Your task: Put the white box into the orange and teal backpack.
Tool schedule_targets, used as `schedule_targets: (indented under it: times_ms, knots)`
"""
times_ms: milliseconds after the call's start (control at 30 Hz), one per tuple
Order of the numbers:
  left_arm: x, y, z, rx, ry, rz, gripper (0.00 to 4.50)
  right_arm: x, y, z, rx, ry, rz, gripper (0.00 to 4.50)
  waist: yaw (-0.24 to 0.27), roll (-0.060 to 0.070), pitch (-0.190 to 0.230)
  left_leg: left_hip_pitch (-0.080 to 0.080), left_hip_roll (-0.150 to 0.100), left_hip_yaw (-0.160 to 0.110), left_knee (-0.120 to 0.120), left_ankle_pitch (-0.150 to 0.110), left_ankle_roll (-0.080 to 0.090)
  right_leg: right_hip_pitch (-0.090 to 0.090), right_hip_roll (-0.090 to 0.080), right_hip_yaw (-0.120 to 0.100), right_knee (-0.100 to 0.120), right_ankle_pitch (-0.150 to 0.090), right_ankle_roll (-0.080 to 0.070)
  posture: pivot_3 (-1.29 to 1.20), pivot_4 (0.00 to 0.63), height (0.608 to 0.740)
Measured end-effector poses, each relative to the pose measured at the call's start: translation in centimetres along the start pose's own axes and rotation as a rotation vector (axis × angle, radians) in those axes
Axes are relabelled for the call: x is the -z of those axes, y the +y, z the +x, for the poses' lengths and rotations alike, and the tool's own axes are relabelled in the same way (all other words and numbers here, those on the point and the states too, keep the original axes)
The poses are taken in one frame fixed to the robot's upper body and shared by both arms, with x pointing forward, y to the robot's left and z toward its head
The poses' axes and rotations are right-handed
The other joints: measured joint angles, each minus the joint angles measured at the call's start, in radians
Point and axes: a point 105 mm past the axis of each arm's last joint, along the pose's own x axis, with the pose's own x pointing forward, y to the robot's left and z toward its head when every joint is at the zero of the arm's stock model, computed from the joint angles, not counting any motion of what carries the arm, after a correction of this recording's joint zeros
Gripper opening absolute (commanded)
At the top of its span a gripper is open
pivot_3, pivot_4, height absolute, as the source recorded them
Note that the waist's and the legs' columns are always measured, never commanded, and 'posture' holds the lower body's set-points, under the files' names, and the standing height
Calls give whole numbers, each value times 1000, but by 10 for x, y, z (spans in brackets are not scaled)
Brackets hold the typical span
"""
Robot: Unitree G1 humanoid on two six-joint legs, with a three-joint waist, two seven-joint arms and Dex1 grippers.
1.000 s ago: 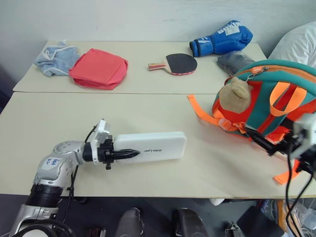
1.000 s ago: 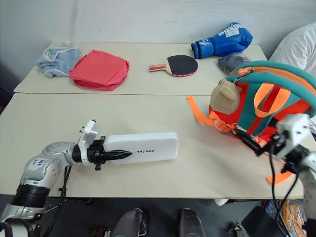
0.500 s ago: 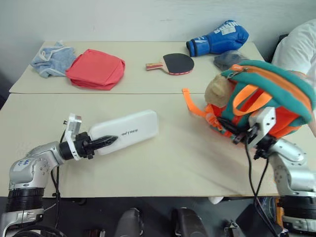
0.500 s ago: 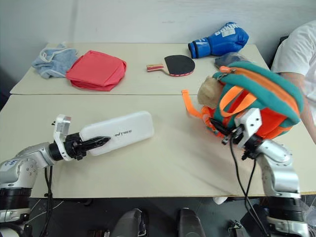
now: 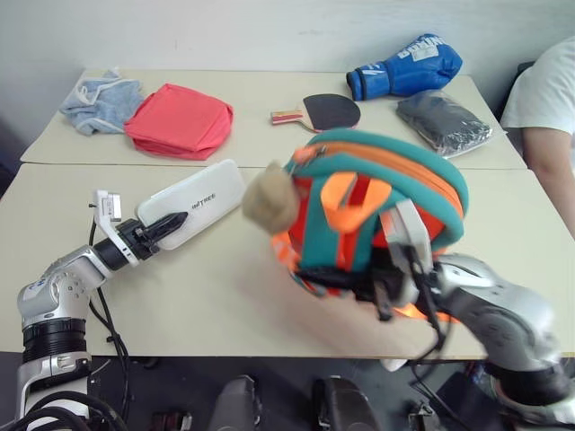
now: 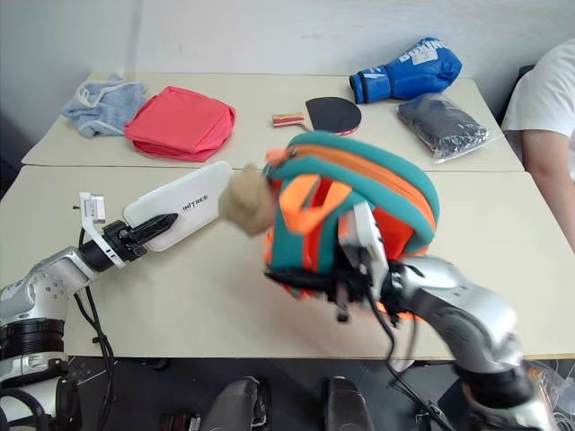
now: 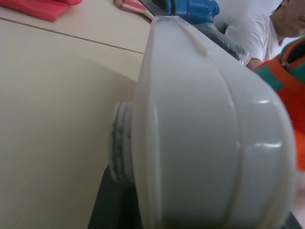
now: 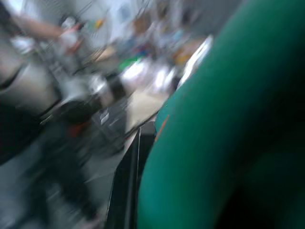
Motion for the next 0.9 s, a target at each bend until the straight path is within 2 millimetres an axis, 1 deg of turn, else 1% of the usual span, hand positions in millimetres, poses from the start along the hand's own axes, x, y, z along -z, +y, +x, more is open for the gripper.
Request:
schedule_targets:
  times_ms: [67,100,133,233,333,367,467,533,567,600,700,833,900]
  knots:
    - [-3,-3,-4,2,-16,9,1199,-2,1,-13,15,32,19,48,0,-2,0,0,0,-1,0,0,0,0,0,0,-1,0,0,0,150,740]
    - [-7,-9,-8,24,-44,8,1199,-3,1,-18,25,47,15,48,-2,-2,0,0,1,-1,-1,0,0,0,0,0,-1,0,0,0,150,740]
    - [-12,-16,-10,57,-78,4,1199,-3,0,-22,42,54,14,48,-2,-2,0,0,1,-1,-2,0,-1,0,0,0,-1,0,0,0,150,740]
    - [-33,-46,-21,179,-184,28,1199,-3,-11,-32,110,74,6,48,-4,-3,0,0,2,-1,-2,0,-3,-1,2,0,-1,0,0,0,150,740]
    - [-39,-66,-42,209,-133,100,1199,-6,-22,-39,170,58,-6,48,-7,-3,0,1,2,-1,-2,1,-3,-1,3,1,-1,0,0,0,150,740]
    - [-44,-74,-45,232,-132,120,1199,-5,-24,-40,185,53,-4,48,-4,-3,0,1,2,-1,-1,1,-3,0,3,0,0,0,0,0,150,740]
    - [-67,-108,-45,342,-81,281,1199,-4,-26,-36,191,28,4,48,11,-5,1,0,0,-4,-1,1,-3,0,1,1,-4,0,0,0,150,740]
    - [-73,-124,-39,408,-50,362,1199,-2,-28,-36,193,37,7,48,20,-4,0,1,-1,-3,-1,1,-2,1,0,2,-5,0,0,0,150,740]
    - [-71,-129,-35,438,-36,378,1199,-1,-30,-36,193,43,8,48,22,-4,0,1,-1,-3,-1,1,-2,2,0,2,-5,0,0,0,150,740]
    - [-65,-133,-29,474,-11,375,1199,1,-31,-36,192,51,4,48,22,-4,0,1,-1,-3,-2,1,-2,1,1,2,-6,0,0,0,150,740]
    - [-49,-134,-14,517,41,370,1199,0,-35,-37,192,60,-15,48,21,-4,0,1,0,-3,-2,1,-2,1,2,1,-6,0,0,0,150,740]
    - [-35,-132,1,552,119,475,1199,-1,-36,-38,192,63,-23,48,22,-4,0,1,0,-2,-2,1,-3,1,4,1,-5,0,0,0,150,740]
    - [-33,-136,13,574,156,509,1199,0,-36,-39,195,65,-22,48,26,-4,0,0,0,-2,-1,1,-2,1,3,1,-5,0,0,0,150,740]
